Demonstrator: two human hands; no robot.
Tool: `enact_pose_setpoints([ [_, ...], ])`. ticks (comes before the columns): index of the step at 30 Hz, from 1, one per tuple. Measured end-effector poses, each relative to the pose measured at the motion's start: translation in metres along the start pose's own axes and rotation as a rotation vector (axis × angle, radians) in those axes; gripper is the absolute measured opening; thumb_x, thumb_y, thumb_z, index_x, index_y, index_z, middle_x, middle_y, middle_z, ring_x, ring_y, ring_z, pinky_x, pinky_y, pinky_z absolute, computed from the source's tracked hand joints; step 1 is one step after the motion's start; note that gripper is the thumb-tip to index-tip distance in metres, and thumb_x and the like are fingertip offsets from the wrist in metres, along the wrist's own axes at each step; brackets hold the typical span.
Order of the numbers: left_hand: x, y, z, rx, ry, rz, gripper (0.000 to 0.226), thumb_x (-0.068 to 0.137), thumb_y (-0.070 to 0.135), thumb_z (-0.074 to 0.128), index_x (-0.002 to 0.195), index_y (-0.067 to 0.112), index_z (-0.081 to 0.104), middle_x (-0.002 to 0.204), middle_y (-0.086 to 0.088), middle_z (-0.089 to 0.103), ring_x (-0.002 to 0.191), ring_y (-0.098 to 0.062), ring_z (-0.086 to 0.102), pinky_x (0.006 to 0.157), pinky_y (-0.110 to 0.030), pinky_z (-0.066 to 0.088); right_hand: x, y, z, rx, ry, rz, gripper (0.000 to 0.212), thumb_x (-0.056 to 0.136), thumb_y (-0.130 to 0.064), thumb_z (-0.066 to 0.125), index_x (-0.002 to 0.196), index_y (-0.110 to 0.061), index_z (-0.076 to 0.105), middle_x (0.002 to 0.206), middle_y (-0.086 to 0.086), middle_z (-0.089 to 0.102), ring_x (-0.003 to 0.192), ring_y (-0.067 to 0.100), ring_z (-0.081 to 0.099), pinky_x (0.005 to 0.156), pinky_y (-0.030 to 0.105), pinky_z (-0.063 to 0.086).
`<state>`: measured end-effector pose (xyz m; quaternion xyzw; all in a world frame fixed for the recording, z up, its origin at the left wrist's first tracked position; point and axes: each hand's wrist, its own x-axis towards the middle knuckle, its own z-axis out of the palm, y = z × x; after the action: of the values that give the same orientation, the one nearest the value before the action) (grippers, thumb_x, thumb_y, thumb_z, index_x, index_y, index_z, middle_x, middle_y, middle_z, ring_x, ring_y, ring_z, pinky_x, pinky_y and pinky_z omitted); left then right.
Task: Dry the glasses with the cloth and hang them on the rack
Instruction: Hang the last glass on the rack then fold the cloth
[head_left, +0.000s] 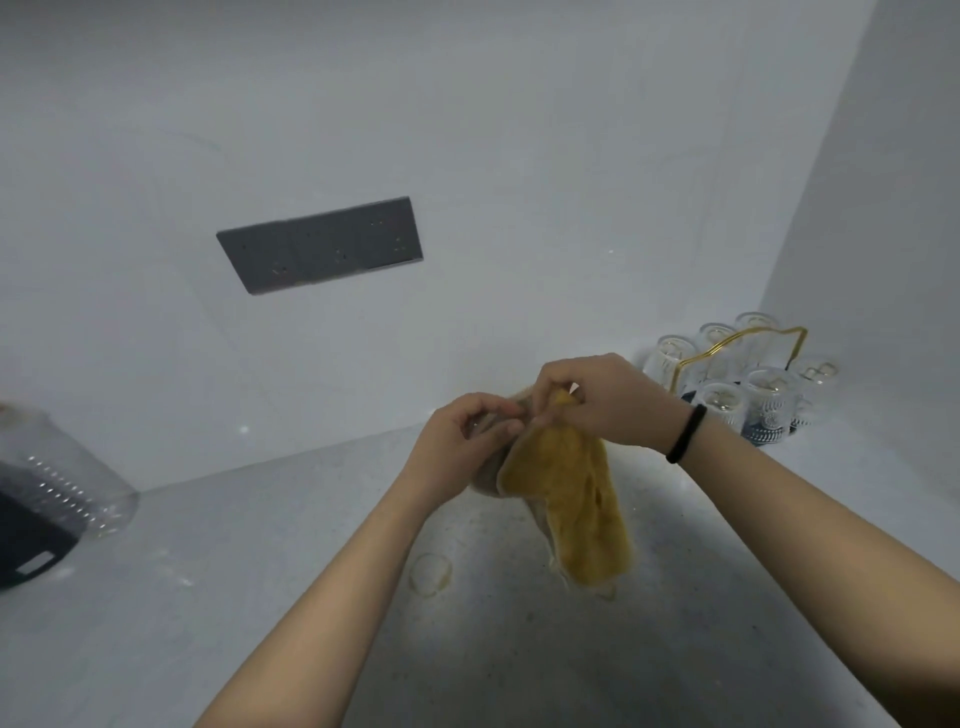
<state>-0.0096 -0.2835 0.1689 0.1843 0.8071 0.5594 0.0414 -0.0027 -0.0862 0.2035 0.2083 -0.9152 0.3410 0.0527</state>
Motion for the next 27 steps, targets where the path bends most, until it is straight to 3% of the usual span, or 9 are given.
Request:
enact_pose_setpoints([
  [2, 0.001, 0.001, 0.0, 0.022, 0.018, 0.025, 0.021, 0.083, 0.02, 0.076, 0.088, 0.039, 0.069, 0.104, 0.008, 0.069, 0.102, -0.01, 0.063, 0.089, -0.028, 0.053, -0.001, -0.002, -0.001, 0.012, 0.034, -0.008, 0.017, 0.083, -0.018, 0.066, 0.074, -0.028, 0.056, 0.077, 0.003, 0.063, 0.06, 0.007, 0.049, 0.058, 0.017, 0.039],
  [7, 0.0, 0.001, 0.0, 0.077, 0.051, 0.104, 0.027, 0.077, 0.016, 0.082, 0.085, 0.036, 0.065, 0.102, 0.0, 0.063, 0.082, 0.008, 0.057, 0.063, -0.009, 0.049, 0.0, -0.01, -0.005, 0.097, 0.087, 0.038, 0.023, 0.092, -0.016, 0.053, 0.077, -0.031, 0.046, 0.084, -0.005, 0.058, 0.072, 0.001, 0.051, 0.063, 0.011, 0.038],
  [11, 0.001, -0.002, -0.002, 0.184, 0.085, 0.178, 0.03, 0.078, 0.019, 0.081, 0.08, 0.04, 0.06, 0.093, 0.01, 0.06, 0.082, 0.007, 0.055, 0.069, -0.01, 0.046, 0.002, -0.011, -0.007, 0.181, 0.091, 0.094, 0.022, 0.096, -0.016, 0.046, 0.077, -0.027, 0.043, 0.062, -0.004, 0.044, 0.059, 0.015, 0.042, 0.062, 0.031, 0.043],
  [13, 0.0, -0.003, -0.003, 0.218, 0.091, 0.187, 0.026, 0.081, 0.021, 0.079, 0.078, 0.039, 0.06, 0.089, 0.011, 0.06, 0.08, 0.006, 0.055, 0.07, -0.01, 0.045, 0.002, -0.009, -0.01, 0.241, 0.096, 0.129, 0.021, 0.097, -0.016, 0.045, 0.078, -0.025, 0.044, 0.062, 0.0, 0.043, 0.061, 0.019, 0.044, 0.065, 0.038, 0.048],
  [17, 0.0, -0.003, -0.011, 0.081, 0.054, 0.01, 0.012, 0.086, 0.021, 0.073, 0.077, 0.017, 0.066, 0.08, 0.005, 0.064, 0.062, 0.005, 0.061, 0.057, -0.01, 0.048, -0.001, -0.004, -0.013, 0.315, 0.128, 0.152, 0.018, 0.093, -0.015, 0.054, 0.077, -0.022, 0.051, 0.063, -0.003, 0.048, 0.057, 0.011, 0.048, 0.062, 0.031, 0.048],
  [19, 0.0, -0.005, -0.017, 0.201, 0.03, -0.013, 0.014, 0.087, 0.026, 0.073, 0.077, 0.018, 0.066, 0.07, 0.012, 0.059, 0.059, 0.005, 0.056, 0.058, -0.008, 0.043, -0.003, -0.001, -0.013, 0.208, 0.142, 0.152, 0.018, 0.088, -0.018, 0.061, 0.074, -0.026, 0.054, 0.063, -0.011, 0.051, 0.054, 0.001, 0.046, 0.06, 0.019, 0.041],
  [22, -0.002, -0.002, -0.027, 0.293, 0.052, -0.011, 0.015, 0.089, 0.029, 0.07, 0.076, 0.025, 0.063, 0.074, 0.01, 0.062, 0.063, 0.004, 0.053, 0.059, -0.007, 0.04, -0.009, -0.001, -0.016, 0.086, 0.137, 0.185, 0.016, 0.08, -0.024, 0.072, 0.07, -0.026, 0.059, 0.056, -0.018, 0.054, 0.056, -0.006, 0.05, 0.053, 0.008, 0.036],
  [24, -0.006, 0.003, -0.03, 0.326, 0.042, -0.003, 0.015, 0.09, 0.028, 0.069, 0.077, 0.024, 0.062, 0.075, 0.008, 0.063, 0.059, 0.005, 0.052, 0.057, -0.007, 0.041, -0.012, -0.002, -0.018, 0.05, 0.128, 0.211, 0.018, 0.074, -0.025, 0.077, 0.068, -0.024, 0.06, 0.067, -0.015, 0.063, 0.065, -0.001, 0.057, 0.057, 0.008, 0.04],
  [27, -0.015, 0.006, -0.032, 0.385, 0.023, 0.02, 0.017, 0.088, 0.029, 0.071, 0.076, 0.026, 0.06, 0.069, 0.005, 0.06, 0.055, 0.002, 0.048, 0.055, -0.011, 0.04, -0.015, -0.001, -0.014, 0.049, 0.104, 0.249, 0.022, 0.07, -0.025, 0.081, 0.066, -0.022, 0.059, 0.077, 0.003, 0.069, 0.071, 0.015, 0.062, 0.064, 0.022, 0.049],
])
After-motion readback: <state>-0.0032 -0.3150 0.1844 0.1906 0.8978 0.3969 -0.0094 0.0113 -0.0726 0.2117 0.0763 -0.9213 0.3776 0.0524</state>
